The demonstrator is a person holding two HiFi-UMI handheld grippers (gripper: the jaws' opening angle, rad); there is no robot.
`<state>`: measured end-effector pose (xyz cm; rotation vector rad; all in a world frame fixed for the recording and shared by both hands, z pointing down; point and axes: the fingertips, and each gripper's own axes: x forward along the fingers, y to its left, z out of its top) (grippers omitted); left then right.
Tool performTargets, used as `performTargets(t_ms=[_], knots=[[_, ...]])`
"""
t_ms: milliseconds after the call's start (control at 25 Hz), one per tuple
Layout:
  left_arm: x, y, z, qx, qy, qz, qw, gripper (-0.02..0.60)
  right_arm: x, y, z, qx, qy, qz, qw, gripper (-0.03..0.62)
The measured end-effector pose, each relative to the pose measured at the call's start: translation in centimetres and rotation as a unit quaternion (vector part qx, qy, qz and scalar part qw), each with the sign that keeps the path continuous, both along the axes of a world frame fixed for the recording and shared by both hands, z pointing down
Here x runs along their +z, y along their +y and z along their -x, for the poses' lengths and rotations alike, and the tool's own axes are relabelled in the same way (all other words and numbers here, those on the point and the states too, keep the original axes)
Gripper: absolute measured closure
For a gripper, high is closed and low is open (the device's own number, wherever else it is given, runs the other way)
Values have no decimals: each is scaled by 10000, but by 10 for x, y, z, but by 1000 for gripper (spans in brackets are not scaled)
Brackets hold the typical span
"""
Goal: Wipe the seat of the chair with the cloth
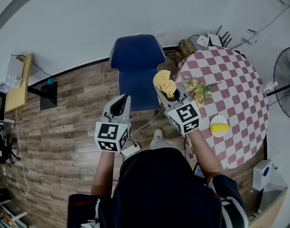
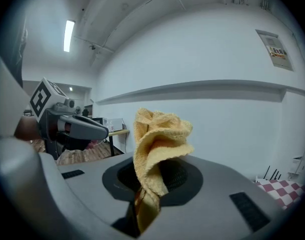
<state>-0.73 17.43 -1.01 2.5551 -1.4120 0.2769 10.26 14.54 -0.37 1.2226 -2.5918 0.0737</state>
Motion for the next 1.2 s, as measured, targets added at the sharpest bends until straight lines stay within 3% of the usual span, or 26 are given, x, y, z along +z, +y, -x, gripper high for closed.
performTargets(t_ms=[240, 560, 800, 1200], knots=[[6, -43, -25, -216, -2, 172, 9996, 565, 6, -39, -26, -154, -143, 80, 9997, 539], [5, -77, -74, 133, -177, 121, 9997, 565, 24, -72, -55, -48, -391, 360, 9986, 539], [20, -97, -48, -48, -101, 337, 9994, 565, 35, -90, -38, -85, -350, 504, 9981, 539], [67, -133, 19, 89, 43, 882, 9961, 565, 68, -118, 21, 128, -94, 887, 9959, 539]])
